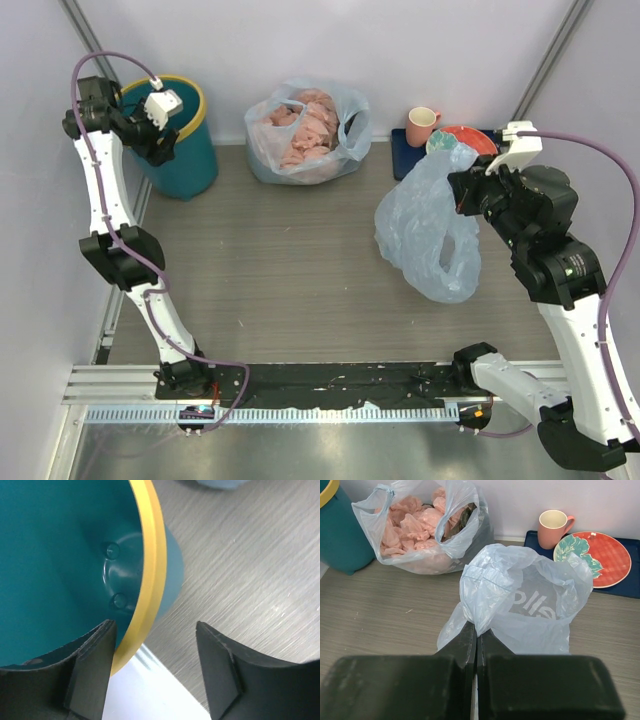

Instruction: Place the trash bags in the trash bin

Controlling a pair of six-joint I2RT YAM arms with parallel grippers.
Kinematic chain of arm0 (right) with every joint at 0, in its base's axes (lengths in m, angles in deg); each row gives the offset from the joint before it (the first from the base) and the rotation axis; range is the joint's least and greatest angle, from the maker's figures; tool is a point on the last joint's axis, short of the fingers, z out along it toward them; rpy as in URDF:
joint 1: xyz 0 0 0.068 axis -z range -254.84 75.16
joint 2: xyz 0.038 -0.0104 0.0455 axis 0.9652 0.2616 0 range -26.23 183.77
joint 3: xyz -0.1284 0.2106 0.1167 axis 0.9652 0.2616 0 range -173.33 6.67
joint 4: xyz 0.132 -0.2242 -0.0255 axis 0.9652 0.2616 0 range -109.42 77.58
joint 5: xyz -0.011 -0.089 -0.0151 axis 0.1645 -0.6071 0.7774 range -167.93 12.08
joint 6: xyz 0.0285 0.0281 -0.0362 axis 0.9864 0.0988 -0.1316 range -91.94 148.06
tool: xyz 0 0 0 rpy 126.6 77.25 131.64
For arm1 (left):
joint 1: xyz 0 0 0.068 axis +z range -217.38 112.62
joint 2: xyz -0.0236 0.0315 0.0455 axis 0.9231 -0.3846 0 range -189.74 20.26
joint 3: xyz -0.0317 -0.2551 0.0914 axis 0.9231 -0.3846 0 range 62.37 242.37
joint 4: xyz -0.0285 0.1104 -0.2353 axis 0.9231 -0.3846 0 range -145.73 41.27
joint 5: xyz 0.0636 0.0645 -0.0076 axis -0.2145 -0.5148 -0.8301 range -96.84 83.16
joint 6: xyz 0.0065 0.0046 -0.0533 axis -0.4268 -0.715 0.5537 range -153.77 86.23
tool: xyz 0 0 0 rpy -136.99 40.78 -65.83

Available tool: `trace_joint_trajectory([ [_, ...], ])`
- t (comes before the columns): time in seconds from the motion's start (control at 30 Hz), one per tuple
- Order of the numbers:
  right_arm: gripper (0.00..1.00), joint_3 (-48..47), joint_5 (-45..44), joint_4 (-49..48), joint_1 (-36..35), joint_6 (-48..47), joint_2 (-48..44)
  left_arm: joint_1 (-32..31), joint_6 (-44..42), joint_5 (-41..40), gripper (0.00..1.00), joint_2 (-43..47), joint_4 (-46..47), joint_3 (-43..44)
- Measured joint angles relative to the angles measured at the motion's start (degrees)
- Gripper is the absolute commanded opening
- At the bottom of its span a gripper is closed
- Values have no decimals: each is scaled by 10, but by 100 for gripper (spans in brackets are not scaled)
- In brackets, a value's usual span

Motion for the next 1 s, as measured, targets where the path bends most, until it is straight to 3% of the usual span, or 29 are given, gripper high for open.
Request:
trace_joint_trajectory([
  [0.27, 1, 1, 0, 3, 1, 0, -2, 3, -130, 1, 46, -6, -45, 8],
  [0.73, 1, 4, 4, 4, 1, 3, -2, -19, -190, 3, 47, -6, -50, -16],
  [0.93, 1, 4, 4, 4, 1, 3, -2, -42, -190, -4, 31, -8, -49, -41],
  [1.0, 1, 5, 4, 4, 1, 3, -2, -47, -188, -5, 17, -5, -50, -62],
])
